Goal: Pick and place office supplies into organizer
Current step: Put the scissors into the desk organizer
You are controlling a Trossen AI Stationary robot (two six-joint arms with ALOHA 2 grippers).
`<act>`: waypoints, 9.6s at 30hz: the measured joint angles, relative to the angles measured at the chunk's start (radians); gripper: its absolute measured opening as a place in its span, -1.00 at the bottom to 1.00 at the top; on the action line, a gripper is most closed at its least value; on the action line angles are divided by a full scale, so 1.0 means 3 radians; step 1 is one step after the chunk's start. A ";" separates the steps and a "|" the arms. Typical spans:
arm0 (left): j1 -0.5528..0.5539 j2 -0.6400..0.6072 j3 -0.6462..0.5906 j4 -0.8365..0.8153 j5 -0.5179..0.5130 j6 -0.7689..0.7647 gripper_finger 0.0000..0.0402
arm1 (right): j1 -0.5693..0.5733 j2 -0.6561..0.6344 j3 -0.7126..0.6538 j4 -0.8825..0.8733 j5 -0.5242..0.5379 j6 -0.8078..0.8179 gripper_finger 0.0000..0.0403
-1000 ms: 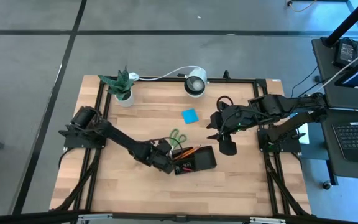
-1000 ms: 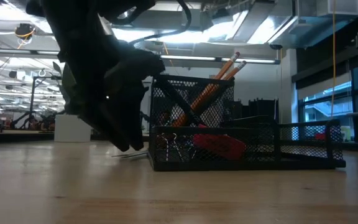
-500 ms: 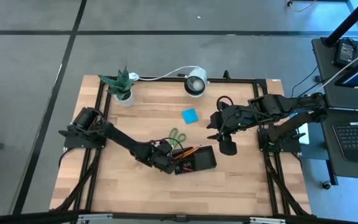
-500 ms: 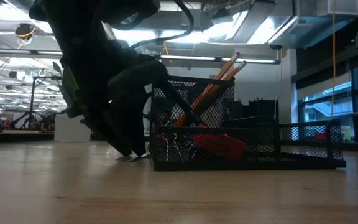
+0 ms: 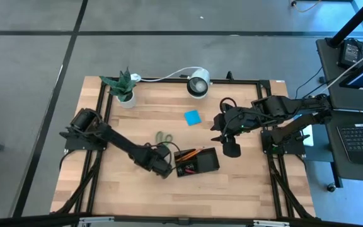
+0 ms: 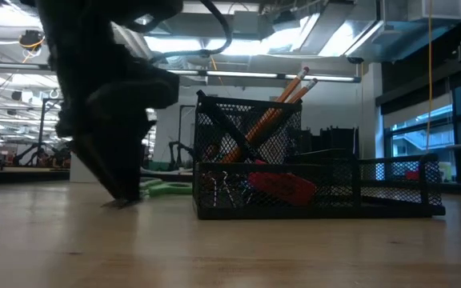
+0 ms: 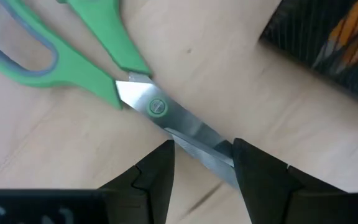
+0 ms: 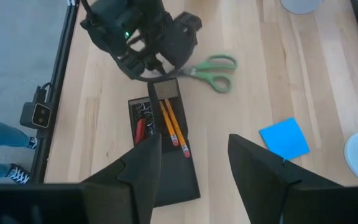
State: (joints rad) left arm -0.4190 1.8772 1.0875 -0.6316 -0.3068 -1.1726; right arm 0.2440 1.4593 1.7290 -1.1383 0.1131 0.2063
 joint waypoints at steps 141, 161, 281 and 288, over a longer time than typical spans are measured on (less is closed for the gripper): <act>-0.1032 0.0156 0.0000 0.0899 0.0255 0.3132 -0.90 | 0.1476 0.2424 -0.1246 0.3872 0.0819 0.4518 -0.63; -0.1019 -0.0052 0.0049 0.0739 0.0063 0.3155 -0.61 | 0.1466 0.2433 -0.1250 0.3809 0.0820 0.4332 -0.80; -0.0355 -0.0967 0.0082 -0.0052 -0.0742 0.0922 -0.47 | 0.0612 0.1794 0.0655 -0.0779 0.1364 -0.1232 -0.43; -0.0355 -0.0967 0.0082 -0.0052 -0.0742 0.0922 -0.47 | 0.0612 0.1793 0.0692 -0.0859 0.1385 -0.1221 -0.32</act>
State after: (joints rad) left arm -0.5255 1.5871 1.1122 -0.6472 -0.5293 -0.8959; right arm 0.4274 1.9972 1.9367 -1.3961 0.5286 -0.1600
